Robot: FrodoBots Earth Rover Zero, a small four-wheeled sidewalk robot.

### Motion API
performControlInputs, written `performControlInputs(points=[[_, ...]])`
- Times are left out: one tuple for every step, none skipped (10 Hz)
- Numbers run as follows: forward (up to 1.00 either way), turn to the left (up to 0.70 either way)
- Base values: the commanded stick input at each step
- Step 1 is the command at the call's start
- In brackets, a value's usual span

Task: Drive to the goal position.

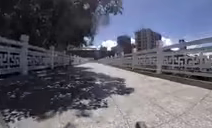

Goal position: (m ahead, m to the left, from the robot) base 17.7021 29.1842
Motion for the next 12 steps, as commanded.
performControlInputs(points=[[0.70, 0.00], [0.70, 0.00], [0.70, 0.00], [0.70, 0.00], [0.70, 0.00], [0.70, 0.00], [0.69, 0.00], [0.45, 0.00], [0.45, 0.00], [0.45, 0.00], [0.45, 0.00], [0.45, 0.00]])
